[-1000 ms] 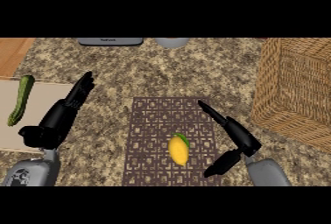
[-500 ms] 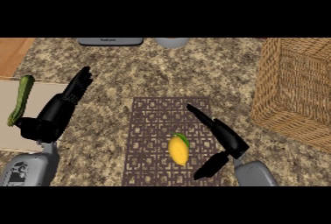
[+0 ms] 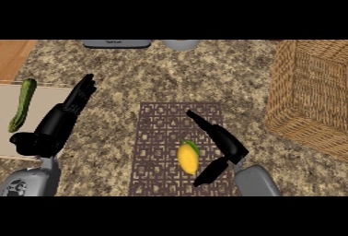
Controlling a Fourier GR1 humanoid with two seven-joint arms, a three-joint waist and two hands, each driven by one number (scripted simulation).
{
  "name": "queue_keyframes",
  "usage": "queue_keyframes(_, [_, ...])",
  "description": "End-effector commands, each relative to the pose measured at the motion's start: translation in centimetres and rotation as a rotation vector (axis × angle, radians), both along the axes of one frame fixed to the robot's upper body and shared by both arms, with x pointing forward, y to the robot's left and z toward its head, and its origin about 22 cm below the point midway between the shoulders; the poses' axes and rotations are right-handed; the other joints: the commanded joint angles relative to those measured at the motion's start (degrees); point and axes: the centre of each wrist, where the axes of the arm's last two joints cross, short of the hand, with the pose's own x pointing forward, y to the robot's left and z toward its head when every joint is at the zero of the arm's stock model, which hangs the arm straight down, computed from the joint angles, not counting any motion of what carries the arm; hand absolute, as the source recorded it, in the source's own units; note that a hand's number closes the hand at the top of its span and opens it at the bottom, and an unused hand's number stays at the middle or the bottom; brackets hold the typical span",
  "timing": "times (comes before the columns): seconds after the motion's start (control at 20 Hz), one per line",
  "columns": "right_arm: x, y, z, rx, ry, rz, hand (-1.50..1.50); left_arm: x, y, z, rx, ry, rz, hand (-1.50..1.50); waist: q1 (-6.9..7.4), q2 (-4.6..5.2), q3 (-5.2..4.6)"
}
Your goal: Pick the lemon from the placemat and place it in the basket
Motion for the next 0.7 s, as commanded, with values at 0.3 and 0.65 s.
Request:
queue_keyframes(0.3, [0.8,1.0,-2.1,-0.038,0.037,0.043,-1.50,0.7,0.4,-0.4,-0.005,0.012,0.010,0.00,-0.05,0.03,0.00])
queue_keyframes(0.65, [-0.5,2.6,-3.9,-0.060,0.067,0.151,1.50,0.9,0.1,0.5,0.004,-0.020,0.009,0.00,0.00,0.03,0.01])
